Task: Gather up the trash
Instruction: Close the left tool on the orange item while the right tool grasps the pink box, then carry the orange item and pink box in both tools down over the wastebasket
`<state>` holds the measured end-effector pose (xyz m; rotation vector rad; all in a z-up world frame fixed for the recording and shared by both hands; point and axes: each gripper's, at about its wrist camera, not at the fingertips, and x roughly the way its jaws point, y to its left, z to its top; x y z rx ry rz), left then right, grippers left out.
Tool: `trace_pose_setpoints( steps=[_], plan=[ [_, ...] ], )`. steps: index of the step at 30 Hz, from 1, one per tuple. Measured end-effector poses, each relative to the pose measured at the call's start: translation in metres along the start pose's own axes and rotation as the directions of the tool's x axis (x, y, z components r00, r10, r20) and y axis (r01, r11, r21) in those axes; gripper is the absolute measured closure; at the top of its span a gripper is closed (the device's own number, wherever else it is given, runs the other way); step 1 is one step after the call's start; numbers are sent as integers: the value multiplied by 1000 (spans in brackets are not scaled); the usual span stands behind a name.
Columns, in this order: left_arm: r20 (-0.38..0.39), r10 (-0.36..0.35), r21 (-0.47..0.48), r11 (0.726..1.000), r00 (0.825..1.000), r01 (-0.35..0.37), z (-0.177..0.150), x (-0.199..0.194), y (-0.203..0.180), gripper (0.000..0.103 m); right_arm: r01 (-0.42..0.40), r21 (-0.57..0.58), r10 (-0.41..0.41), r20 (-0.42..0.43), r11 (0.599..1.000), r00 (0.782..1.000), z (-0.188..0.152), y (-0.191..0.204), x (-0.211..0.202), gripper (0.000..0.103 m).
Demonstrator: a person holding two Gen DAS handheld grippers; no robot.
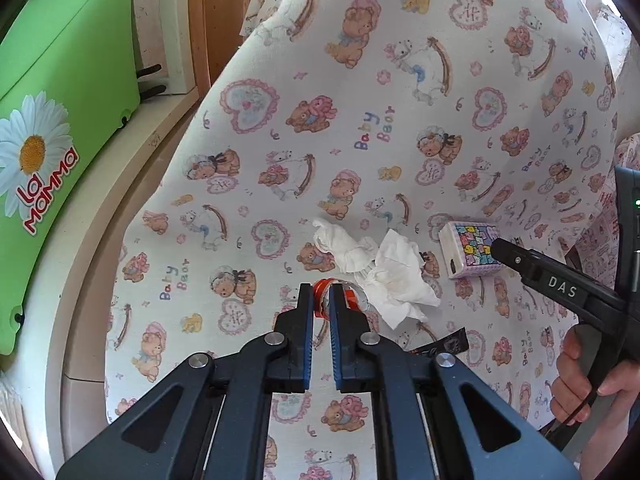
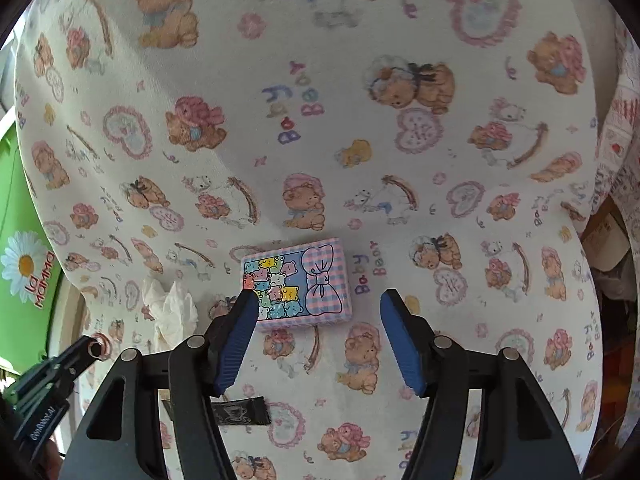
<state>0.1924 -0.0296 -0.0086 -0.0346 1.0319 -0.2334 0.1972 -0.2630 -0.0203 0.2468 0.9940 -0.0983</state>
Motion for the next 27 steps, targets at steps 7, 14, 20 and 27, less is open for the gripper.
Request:
trace_pose_setpoints(
  steps=[7, 14, 20, 27],
  plan=[
    [12, 14, -32, 999, 1000, -14, -1, -7, 19, 96, 8, -22, -9, -56, 1000, 998, 12, 3, 23, 18],
    [36, 38, -27, 999, 999, -37, -4, -14, 22, 96, 20, -35, -23, -67, 999, 997, 15, 24, 39, 18],
    [38, 43, -27, 999, 998, -42, -8, -16, 24, 96, 40, -107, -45, -49, 993, 998, 11, 36, 43, 29],
    [69, 44, 9, 999, 997, -44, -15, -27, 17, 96, -33, -142, 42, 62, 989, 997, -12, 33, -4, 30]
  ],
)
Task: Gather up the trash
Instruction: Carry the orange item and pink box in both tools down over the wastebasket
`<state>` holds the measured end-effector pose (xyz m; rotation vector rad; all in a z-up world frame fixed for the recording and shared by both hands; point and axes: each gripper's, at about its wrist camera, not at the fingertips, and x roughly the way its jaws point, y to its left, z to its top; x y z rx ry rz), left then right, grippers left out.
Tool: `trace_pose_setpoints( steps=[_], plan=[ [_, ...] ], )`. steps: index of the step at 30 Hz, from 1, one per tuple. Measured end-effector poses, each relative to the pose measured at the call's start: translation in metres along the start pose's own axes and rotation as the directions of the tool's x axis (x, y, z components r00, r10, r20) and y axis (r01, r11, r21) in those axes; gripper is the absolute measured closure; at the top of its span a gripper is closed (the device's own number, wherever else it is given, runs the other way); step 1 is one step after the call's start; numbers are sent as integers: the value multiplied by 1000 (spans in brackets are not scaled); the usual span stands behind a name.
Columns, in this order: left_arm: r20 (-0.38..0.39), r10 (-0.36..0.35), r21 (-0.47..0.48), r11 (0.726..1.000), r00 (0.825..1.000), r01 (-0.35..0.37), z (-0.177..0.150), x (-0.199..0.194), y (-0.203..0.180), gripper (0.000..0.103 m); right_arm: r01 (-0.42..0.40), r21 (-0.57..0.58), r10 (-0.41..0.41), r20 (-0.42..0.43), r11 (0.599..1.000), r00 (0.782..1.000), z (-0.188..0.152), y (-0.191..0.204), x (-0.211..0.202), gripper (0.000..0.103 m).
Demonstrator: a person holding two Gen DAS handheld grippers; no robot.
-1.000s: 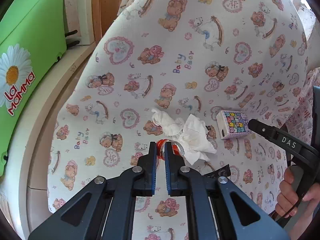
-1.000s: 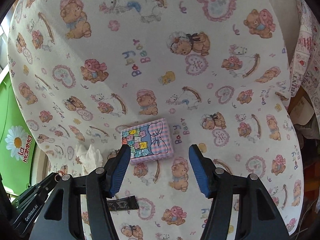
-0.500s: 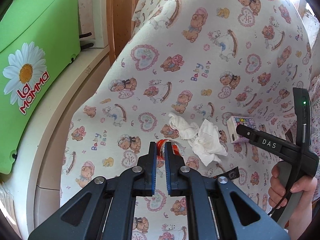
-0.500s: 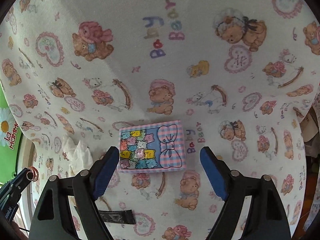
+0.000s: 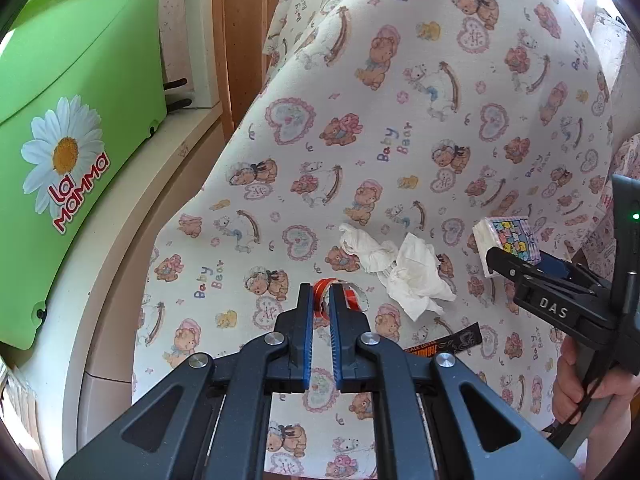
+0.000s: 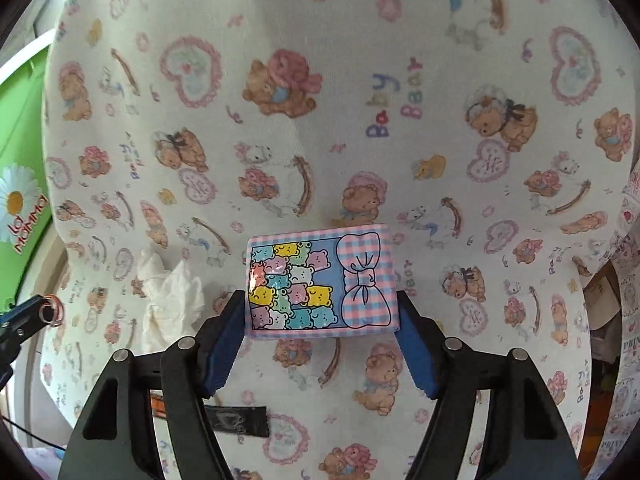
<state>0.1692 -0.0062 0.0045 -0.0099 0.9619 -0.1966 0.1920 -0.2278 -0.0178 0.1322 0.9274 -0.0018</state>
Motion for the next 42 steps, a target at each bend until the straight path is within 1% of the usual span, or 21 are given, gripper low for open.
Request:
trace_pose_setpoints(
  steps=[2, 6, 9, 11, 13, 14, 17, 21, 22, 24, 25, 27, 28, 31, 34, 36, 39, 40, 42],
  plan=[
    [12, -1, 9, 1000, 1000, 1, -4, -5, -3, 96, -38, -3, 38, 18, 999, 999, -7, -2, -18, 30],
    [34, -16, 12, 1000, 999, 16, -17, -20, -6, 96, -54, -41, 56, 71, 998, 996, -23, 3, -55, 30],
    [56, -27, 9, 1000, 998, 27, -27, -33, -8, 96, -103, 13, 101, 90, 995, 991, -41, 5, -75, 30],
    [80, -28, 14, 1000, 996, 27, -34, -43, -10, 96, -133, 29, 130, 97, 991, 987, -47, 3, -85, 30],
    [104, -20, 18, 1000, 994, 18, -43, -53, -12, 96, -137, 13, 135, 108, 990, 985, -58, 4, -98, 30],
    [111, -25, 21, 1000, 993, 22, -47, -57, -13, 96, -134, -5, 134, 112, 991, 985, -62, 2, -109, 30],
    [127, -41, 46, 998, 991, 35, -62, -69, -20, 96, -128, -46, 132, 116, 991, 984, -83, 10, -123, 30],
    [146, -28, 91, 996, 989, 14, -83, -81, -29, 96, -166, -68, 172, 92, 984, 981, -111, 18, -137, 29],
    [148, -24, 91, 996, 989, 10, -88, -83, -30, 96, -167, -78, 174, 87, 983, 981, -117, 21, -141, 29],
    [160, 21, 44, 999, 987, -28, -99, -87, -28, 96, -164, -97, 172, 86, 982, 981, -128, 27, -145, 29],
    [150, 17, 28, 999, 989, -22, -104, -88, -26, 96, -160, -103, 169, 84, 982, 982, -134, 29, -148, 29],
    [112, -34, 39, 999, 993, 30, -111, -87, -25, 96, -160, -100, 168, 80, 982, 982, -143, 30, -152, 29],
    [106, -42, 36, 999, 993, 38, -114, -88, -24, 96, -166, -92, 173, 76, 982, 982, -147, 30, -154, 29],
    [111, -30, 63, 998, 993, 23, -122, -90, -24, 96, -174, -75, 178, 61, 982, 982, -159, 31, -155, 29],
    [97, -22, 96, 995, 995, 13, -131, -87, -28, 96, -169, -90, 173, 32, 981, 984, -172, 34, -153, 29],
    [71, -37, 89, 996, 997, 31, -137, -84, -29, 96, -176, -91, 177, 10, 980, 984, -179, 34, -150, 29],
    [18, -88, 60, 994, 996, 87, -141, -77, -30, 96, -179, -75, 178, -23, 981, 984, -186, 32, -142, 29],
    [-1, -90, 58, 994, 996, 89, -142, -75, -32, 96, -177, -66, 174, -43, 982, 984, -187, 31, -137, 29],
    [-11, -76, 66, 995, 997, 77, -143, -70, -36, 96, -183, -44, 178, -95, 982, 979, -191, 29, -124, 29]
  ],
)
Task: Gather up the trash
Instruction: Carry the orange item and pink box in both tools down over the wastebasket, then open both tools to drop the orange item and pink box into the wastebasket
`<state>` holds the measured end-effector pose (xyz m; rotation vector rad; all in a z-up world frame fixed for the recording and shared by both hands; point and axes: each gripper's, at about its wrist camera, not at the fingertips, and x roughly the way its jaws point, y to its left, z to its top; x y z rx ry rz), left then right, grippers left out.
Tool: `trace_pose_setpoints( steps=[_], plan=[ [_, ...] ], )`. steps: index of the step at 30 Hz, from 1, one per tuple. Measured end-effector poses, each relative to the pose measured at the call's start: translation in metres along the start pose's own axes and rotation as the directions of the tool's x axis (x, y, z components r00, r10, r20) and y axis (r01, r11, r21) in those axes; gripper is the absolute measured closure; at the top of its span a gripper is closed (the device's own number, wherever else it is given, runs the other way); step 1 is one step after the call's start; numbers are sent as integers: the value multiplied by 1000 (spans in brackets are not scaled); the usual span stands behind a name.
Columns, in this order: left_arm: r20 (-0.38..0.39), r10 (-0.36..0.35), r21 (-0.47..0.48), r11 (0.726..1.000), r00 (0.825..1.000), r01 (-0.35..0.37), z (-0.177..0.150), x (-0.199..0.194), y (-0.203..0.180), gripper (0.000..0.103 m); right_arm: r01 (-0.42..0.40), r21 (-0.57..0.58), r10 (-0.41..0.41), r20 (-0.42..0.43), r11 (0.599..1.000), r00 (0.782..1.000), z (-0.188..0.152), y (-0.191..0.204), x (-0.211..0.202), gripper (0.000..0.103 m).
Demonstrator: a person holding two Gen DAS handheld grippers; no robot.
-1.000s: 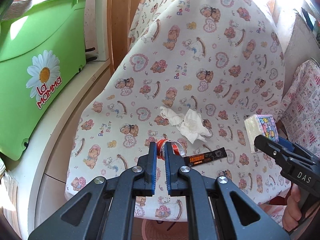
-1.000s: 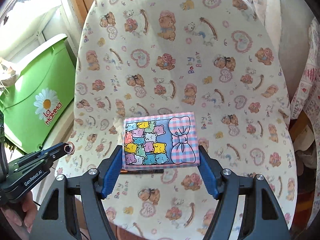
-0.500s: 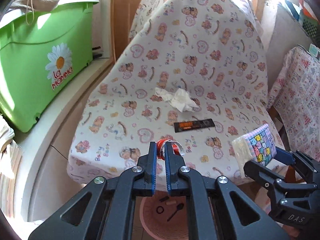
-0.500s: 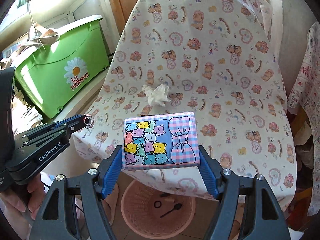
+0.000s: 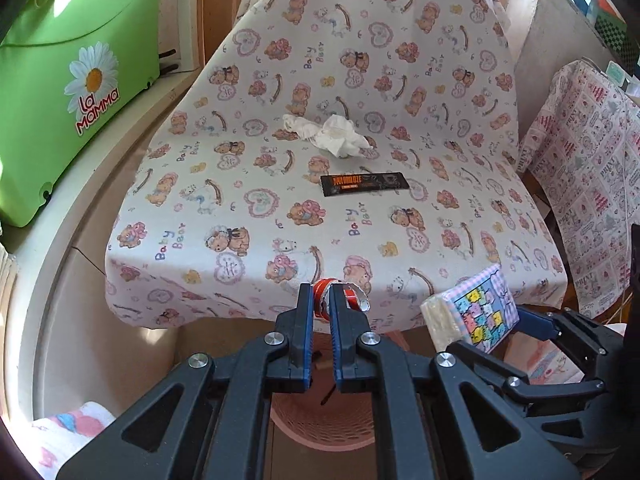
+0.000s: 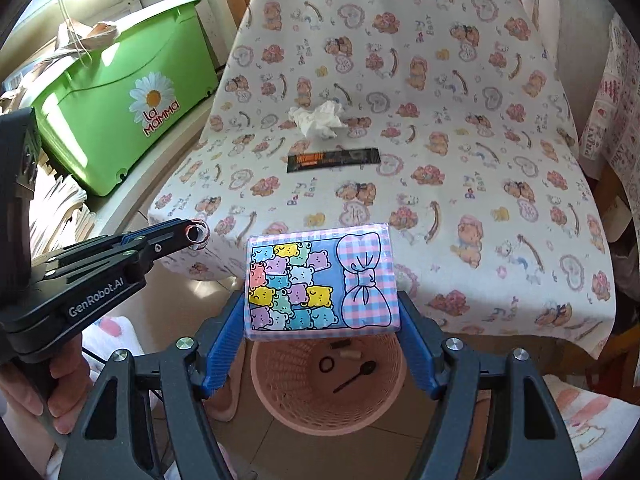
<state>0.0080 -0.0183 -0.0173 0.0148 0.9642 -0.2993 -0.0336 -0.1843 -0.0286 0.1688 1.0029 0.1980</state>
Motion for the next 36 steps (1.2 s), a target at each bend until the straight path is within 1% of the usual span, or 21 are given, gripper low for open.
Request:
trace_pose_setpoints(
  steps=[3, 5, 6, 8, 12, 14, 16, 18, 21, 23, 25, 27, 30, 31, 35, 36],
  plan=[
    [-31, 19, 12, 1000, 999, -19, -3, 8, -2, 96, 4, 3, -3, -76, 1000, 997, -7, -5, 17, 29],
    [-78, 58, 43, 998, 995, -55, -8, 18, -4, 96, 10, -10, -11, -124, 1000, 992, -12, -7, 29, 29],
    [-105, 50, 42, 998, 993, -45, -12, 24, -3, 96, 21, 3, -21, -136, 1000, 990, -15, -10, 33, 29],
    [-159, 29, 20, 999, 987, -26, -19, 36, -1, 96, 13, 11, -11, -178, 1000, 984, -22, -12, 45, 29],
    [-251, 36, 14, 999, 967, -34, -30, 65, -1, 96, 55, 2, -53, -231, 998, 972, -34, -15, 68, 29],
    [-295, 43, 16, 999, 955, -40, -34, 80, -3, 96, 81, 3, -77, -267, 997, 961, -43, -17, 83, 29],
    [-332, 45, 15, 999, 942, -42, -41, 91, -4, 96, 89, 3, -83, -309, 996, 947, -51, -18, 99, 29],
    [-367, 40, 8, 999, 930, -40, -49, 101, -4, 96, 97, 7, -89, -335, 995, 938, -58, -19, 114, 29],
    [-405, 52, 4, 998, 913, -55, -59, 114, -2, 96, 113, 16, -100, -365, 993, 926, -67, -21, 135, 29],
    [-432, 47, -16, 998, 901, -60, -64, 123, 1, 96, 124, 21, -106, -396, 992, 912, -72, -23, 149, 29],
    [-449, 25, -43, 998, 893, -49, -68, 134, 3, 96, 130, 26, -107, -425, 991, 899, -79, -25, 162, 29],
    [-463, 41, -31, 998, 885, -63, -69, 144, 3, 96, 136, 20, -113, -446, 991, 888, -82, -24, 173, 29],
    [-489, 10, -55, 998, 872, -42, -71, 155, 5, 96, 151, 25, -123, -458, 988, 881, -88, -27, 184, 29],
    [-492, 7, -57, 998, 870, -41, -72, 157, 5, 95, 152, 31, -121, -463, 988, 878, -89, -28, 187, 29],
    [-501, 30, -31, 998, 865, -53, -72, 164, 4, 94, 159, 46, -118, -480, 986, 869, -95, -31, 197, 29],
    [-508, 26, -30, 998, 861, -48, -72, 166, 4, 94, 160, 45, -119, -480, 986, 869, -96, -31, 198, 29]
  ],
)
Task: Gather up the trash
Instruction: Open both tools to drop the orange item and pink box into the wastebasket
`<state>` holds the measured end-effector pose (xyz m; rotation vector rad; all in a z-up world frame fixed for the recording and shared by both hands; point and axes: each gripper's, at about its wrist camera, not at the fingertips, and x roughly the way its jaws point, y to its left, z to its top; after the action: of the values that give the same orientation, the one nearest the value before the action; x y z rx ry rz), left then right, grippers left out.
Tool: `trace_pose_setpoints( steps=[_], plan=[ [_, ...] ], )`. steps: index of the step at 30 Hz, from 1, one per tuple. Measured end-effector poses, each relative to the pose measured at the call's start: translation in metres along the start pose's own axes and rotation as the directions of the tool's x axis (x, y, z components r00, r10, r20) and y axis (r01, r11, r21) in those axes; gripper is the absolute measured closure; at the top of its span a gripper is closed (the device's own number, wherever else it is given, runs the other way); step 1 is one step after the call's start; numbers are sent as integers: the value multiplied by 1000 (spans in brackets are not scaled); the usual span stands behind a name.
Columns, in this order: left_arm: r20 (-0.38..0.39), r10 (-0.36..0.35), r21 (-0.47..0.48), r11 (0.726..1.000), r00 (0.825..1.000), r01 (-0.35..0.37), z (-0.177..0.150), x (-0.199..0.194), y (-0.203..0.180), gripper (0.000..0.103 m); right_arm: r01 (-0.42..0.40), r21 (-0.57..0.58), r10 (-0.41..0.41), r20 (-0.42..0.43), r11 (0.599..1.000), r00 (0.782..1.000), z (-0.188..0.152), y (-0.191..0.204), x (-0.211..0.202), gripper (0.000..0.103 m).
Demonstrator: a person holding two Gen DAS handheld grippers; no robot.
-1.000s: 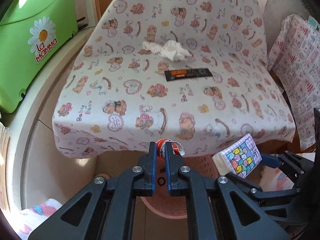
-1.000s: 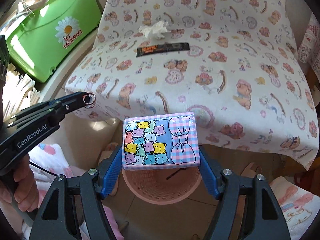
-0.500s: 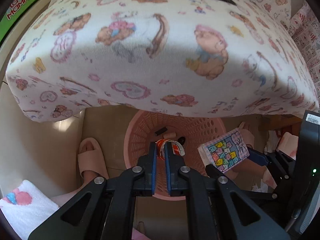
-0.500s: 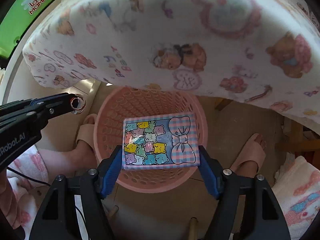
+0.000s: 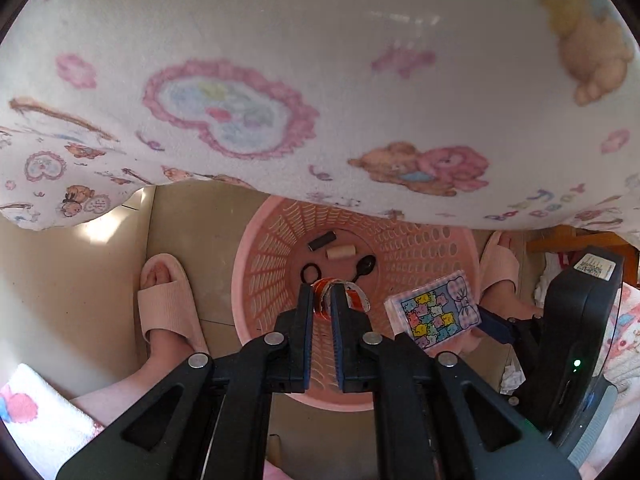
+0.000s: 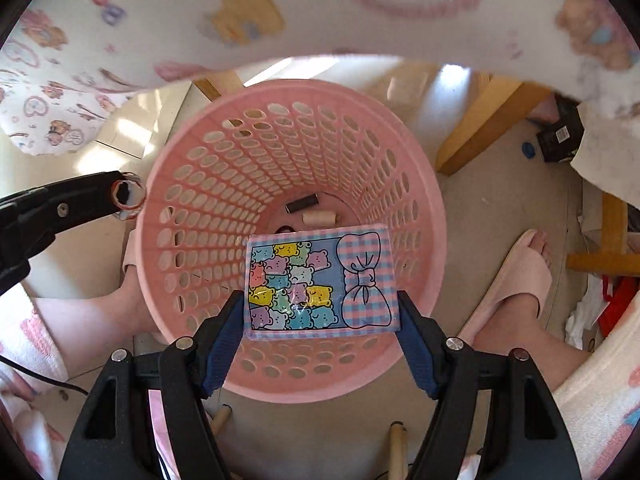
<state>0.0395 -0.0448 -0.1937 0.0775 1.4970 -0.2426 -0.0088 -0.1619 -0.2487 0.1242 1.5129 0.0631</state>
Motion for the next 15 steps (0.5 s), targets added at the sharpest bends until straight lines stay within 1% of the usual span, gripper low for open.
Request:
trace_pose_setpoints(
  steps=[1, 3, 4, 5, 6, 7, 10, 13, 15],
  plan=[
    [-3, -2, 7, 1000, 1000, 2, 0, 1, -1, 94, 1, -3, -1, 0, 1000, 1000, 0, 1, 1, 29],
    [3, 22, 27, 999, 1000, -22, 1, 2, -1, 94, -3, -5, 3, -6, 1000, 1000, 1, 0, 4, 29],
    [3, 29, 34, 999, 1000, -29, 1, 2, -2, 91, -8, -1, 8, -9, 1000, 1000, 1, -1, 5, 28],
    [3, 28, 35, 999, 1000, -28, 1, 2, -2, 85, -14, 7, 14, -11, 1000, 1000, 1, -3, 6, 28],
    [6, 27, 32, 999, 1000, -27, 1, 1, -2, 82, -22, 16, 22, -13, 1000, 1000, 1, -5, 6, 25],
    [16, 38, 35, 999, 999, -39, 1, -1, -3, 80, -29, 25, 29, -12, 999, 999, 2, -7, 6, 21],
    [74, 105, 57, 992, 992, -110, -1, -11, -9, 75, -33, 41, 33, -4, 999, 999, 3, -11, 4, 20],
    [104, 89, 49, 994, 991, -94, 0, -22, -7, 73, -23, 44, 22, 23, 999, 999, 4, -10, -3, 20],
    [132, 97, 44, 994, 987, -104, 0, -31, -5, 70, -16, 47, 14, 41, 999, 999, 5, -10, -9, 19]
  ],
)
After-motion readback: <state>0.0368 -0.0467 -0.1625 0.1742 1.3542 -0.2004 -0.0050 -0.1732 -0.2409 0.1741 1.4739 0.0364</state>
